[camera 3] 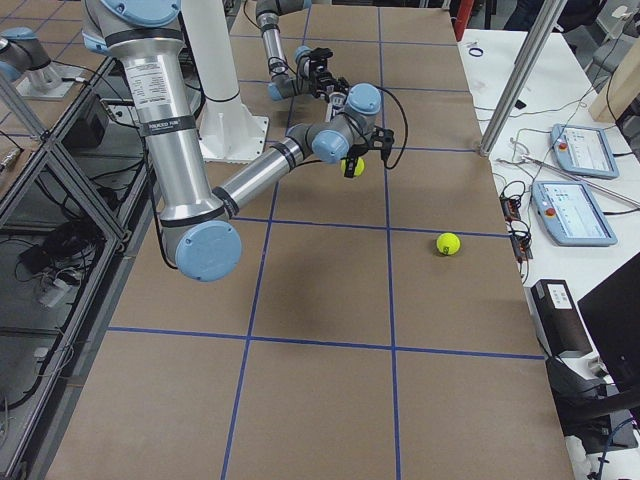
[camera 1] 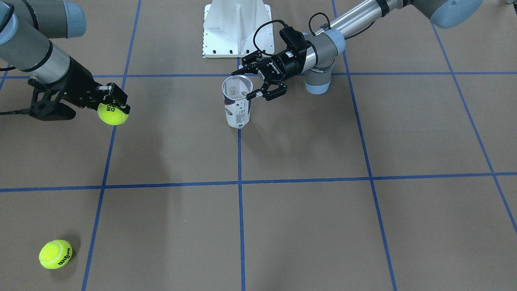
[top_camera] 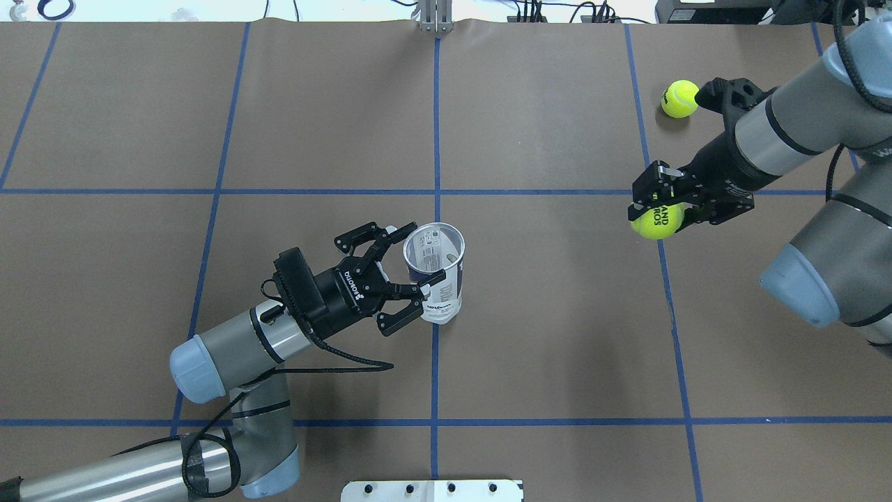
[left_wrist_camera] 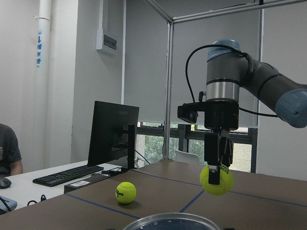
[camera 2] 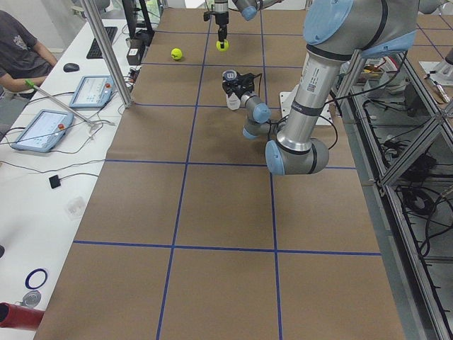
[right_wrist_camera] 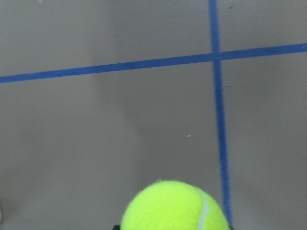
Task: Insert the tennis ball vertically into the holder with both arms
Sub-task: 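Carry the ball with the right gripper over the can's open top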
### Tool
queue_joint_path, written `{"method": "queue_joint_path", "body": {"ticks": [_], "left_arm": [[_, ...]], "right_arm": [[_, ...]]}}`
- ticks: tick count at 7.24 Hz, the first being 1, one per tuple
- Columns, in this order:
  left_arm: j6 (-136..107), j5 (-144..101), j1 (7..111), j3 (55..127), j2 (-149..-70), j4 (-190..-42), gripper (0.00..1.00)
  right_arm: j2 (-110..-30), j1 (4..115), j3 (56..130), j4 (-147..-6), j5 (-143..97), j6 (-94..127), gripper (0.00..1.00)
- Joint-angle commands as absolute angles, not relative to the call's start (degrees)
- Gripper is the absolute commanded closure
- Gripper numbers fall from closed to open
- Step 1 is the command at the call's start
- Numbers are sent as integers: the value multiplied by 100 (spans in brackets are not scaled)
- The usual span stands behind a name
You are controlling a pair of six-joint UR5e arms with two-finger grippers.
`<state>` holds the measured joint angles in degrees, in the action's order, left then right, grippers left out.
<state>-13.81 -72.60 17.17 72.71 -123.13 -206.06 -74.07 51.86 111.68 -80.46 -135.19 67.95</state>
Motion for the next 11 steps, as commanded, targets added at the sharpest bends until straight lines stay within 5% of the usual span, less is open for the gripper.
{"method": "queue_joint_path", "body": {"ticks": [1,11], "left_arm": [[-1397,-7260,1714,7269,-12314,-20610,23],[-1406,-7260,1617,7277,-12340,-20619,16]], "right_arm": [[-6797,4862,11268,-8051,-13527,7959,89],[-5310,3675,11189,-8480,-12490,9413,79]]}}
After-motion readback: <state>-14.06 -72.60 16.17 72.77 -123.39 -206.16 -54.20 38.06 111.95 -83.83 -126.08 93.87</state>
